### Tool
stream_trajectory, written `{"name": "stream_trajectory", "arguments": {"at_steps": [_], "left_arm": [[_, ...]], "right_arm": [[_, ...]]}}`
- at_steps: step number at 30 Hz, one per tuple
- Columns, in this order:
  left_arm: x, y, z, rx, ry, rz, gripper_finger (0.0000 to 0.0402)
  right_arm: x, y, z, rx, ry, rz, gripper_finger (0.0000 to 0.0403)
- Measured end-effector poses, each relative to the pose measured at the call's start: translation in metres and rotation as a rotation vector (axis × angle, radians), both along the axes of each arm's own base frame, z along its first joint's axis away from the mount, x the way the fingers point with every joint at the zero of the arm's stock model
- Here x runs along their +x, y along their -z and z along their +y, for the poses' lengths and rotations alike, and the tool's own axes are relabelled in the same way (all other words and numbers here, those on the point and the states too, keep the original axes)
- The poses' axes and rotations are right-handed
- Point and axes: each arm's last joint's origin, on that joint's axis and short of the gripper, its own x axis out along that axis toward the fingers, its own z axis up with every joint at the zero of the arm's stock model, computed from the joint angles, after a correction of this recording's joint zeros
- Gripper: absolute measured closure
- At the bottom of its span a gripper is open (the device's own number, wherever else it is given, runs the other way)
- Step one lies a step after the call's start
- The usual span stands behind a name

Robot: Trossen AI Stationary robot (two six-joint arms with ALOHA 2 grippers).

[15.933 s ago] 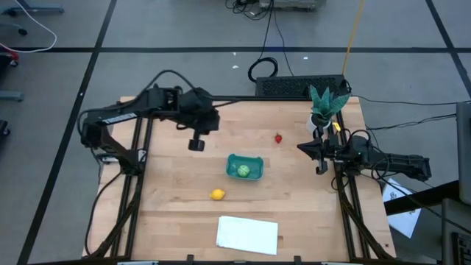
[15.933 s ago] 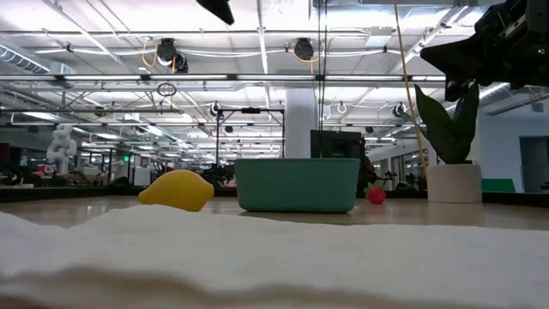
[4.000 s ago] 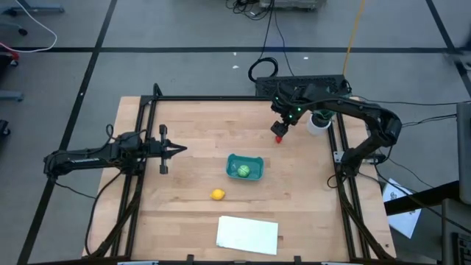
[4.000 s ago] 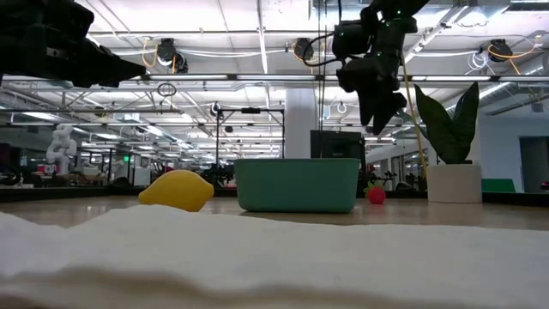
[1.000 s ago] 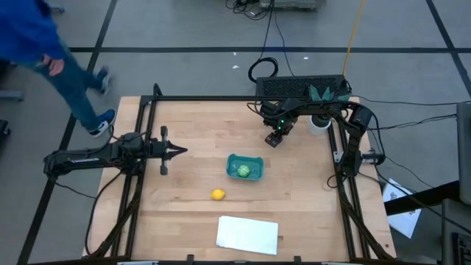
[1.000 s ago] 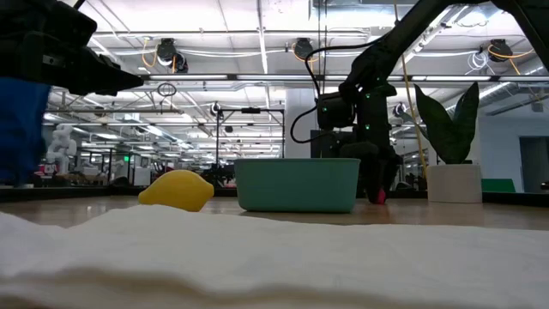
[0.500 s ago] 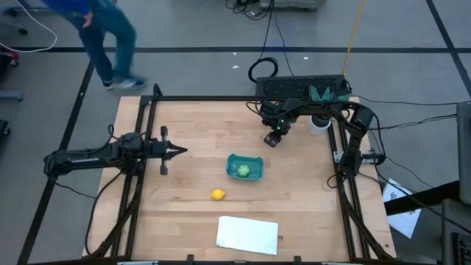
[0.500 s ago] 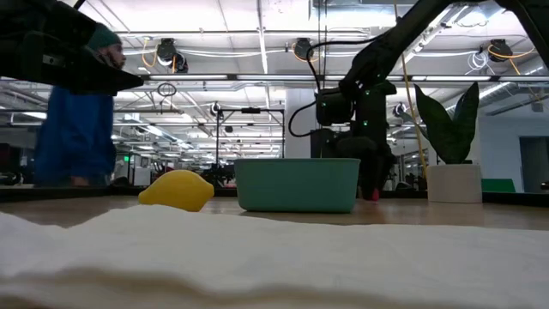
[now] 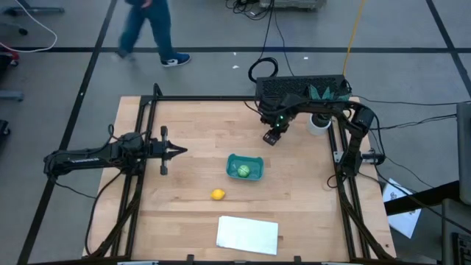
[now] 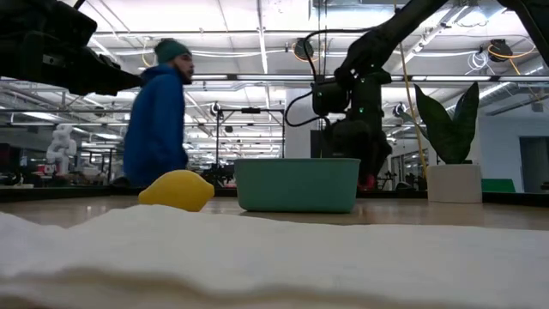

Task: Pick and placing Produce into tupperware
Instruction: Put the red strawberry into the blue bin

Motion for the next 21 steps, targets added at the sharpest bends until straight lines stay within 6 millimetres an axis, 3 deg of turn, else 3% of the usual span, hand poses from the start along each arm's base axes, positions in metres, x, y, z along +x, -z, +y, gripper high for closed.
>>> {"name": "stream_trajectory", "arguments": {"at_steps": [21], "left_arm": [[0.0,0.0,0.0,-0.001,0.0,0.001,0.0392]], "right_arm": [[0.029,-0.047,0.016,-0.035,-0.138,-0.061,0.0251]]}}
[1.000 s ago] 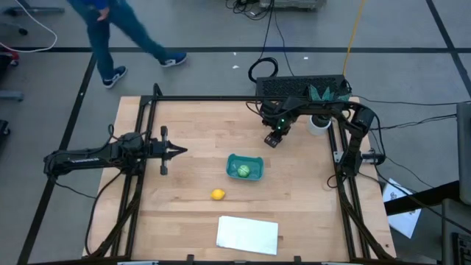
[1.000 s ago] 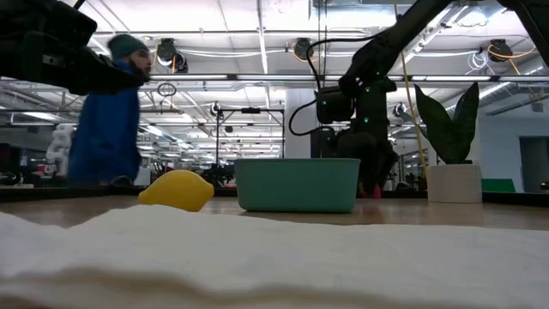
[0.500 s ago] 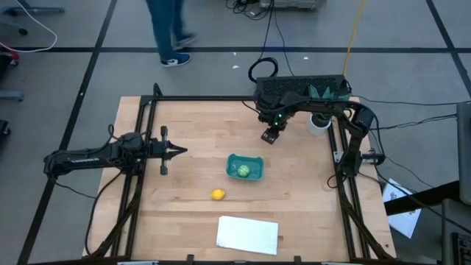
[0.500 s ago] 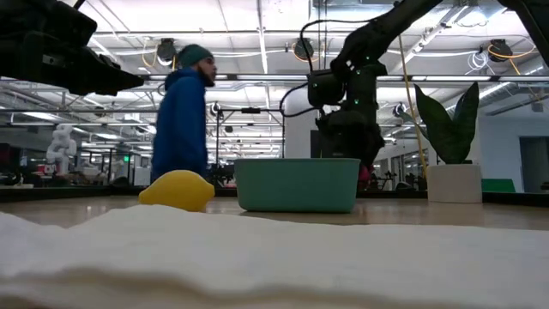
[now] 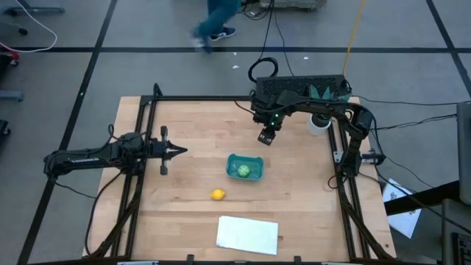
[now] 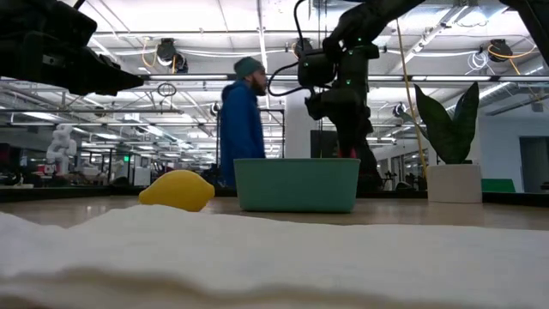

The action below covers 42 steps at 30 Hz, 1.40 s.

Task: Pick and placing Produce into tupperware
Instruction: Put the red strawberry into the blue bin

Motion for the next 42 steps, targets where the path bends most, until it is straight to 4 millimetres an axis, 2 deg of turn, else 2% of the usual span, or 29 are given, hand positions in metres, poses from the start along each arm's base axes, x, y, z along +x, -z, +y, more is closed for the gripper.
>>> {"name": "stream_trajectory", "arguments": {"at_steps": [7,21,29,42], "left_arm": [[0.0,0.0,0.0,-0.002,0.0,0.0,0.0392],[0.0,0.0,0.0,-0.002,0.0,0.0,0.0392],[0.0,-0.001,0.0,-0.004,-0.001,-0.015,0.0392],[0.0,-0.002,0.0,-0.018,-0.003,-0.023,0.0392]], "right_arm": [[-0.002,-0.015,0.003,-0.006,-0.028,-0.008,0.0251],[-0.028,-0.073,0.022,-0.077,-0.046,-0.16,0.0251],[-0.027,-0.077,0.038,-0.051,-0.09,-0.167,0.0251],[-0.009,-0.08,0.05,-0.082,-0.131,-0.286,0.0251]]}}
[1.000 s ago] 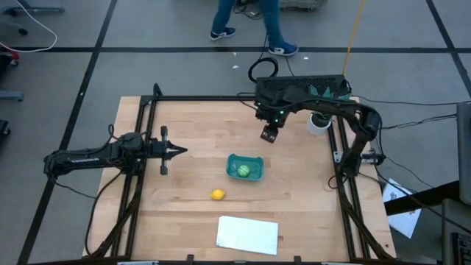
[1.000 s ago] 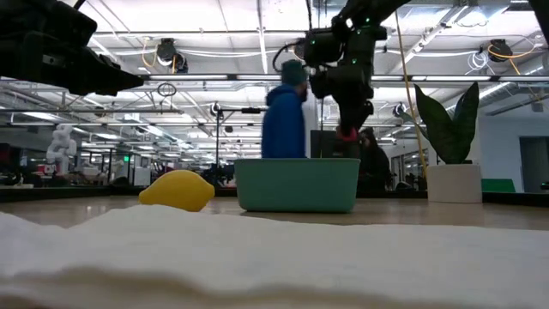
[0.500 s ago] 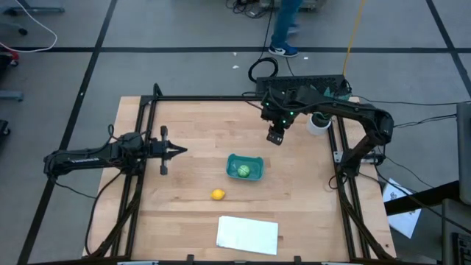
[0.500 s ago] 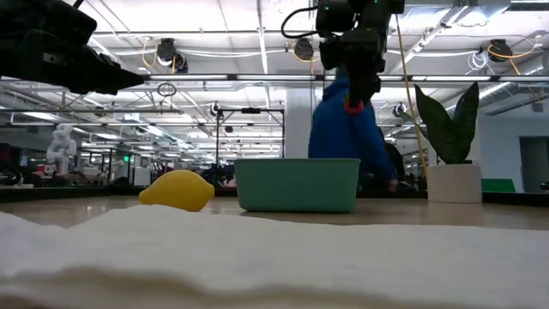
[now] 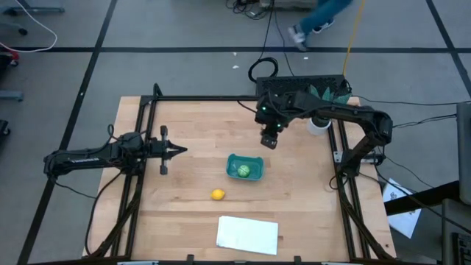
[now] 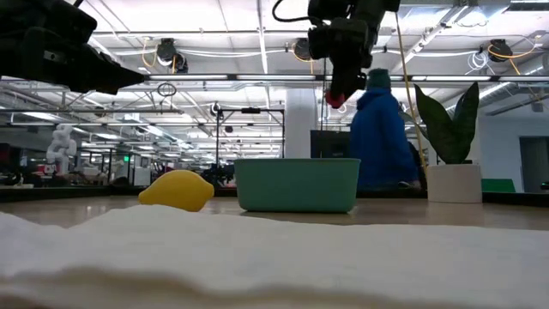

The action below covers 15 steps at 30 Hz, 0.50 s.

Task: Pick and placing Produce into tupperware
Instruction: Put the red strawberry into the blue bin

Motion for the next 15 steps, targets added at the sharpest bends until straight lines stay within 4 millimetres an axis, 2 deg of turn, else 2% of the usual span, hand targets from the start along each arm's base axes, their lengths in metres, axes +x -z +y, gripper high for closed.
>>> {"name": "stream_trajectory", "arguments": {"at_steps": [15], "left_arm": [[0.0,0.0,0.0,0.0,0.0,0.0,0.0392]], "right_arm": [[0.021,-0.006,0.02,0.009,-0.131,-0.173,0.0251]]}}
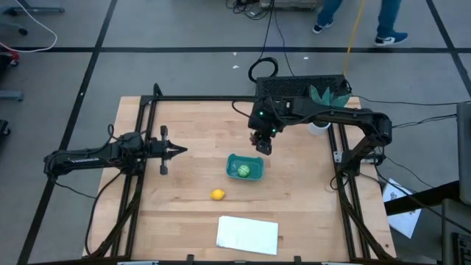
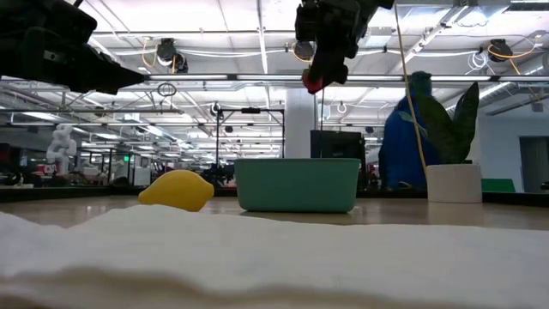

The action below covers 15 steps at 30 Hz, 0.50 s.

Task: Pick and placing Produce into tupperware
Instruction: Put the red strawberry into the blue bin

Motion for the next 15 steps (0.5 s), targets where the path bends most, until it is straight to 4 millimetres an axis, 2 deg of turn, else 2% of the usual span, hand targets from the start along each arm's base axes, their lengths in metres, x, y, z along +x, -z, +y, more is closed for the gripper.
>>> {"name": "stream_trajectory", "arguments": {"at_steps": [6,15], "left_arm": [[0.0,0.0,0.0,0.0,0.0,0.0,0.0392],[0.0,0.0,0.0,0.001,-0.002,0.001,0.0392]], "right_arm": [[0.005,0.005,0.003,0.04,-0.041,-0.003,0.0251],[0.016,0.023,0.004,0.05,-0.055,0.045,0.0251]]}}
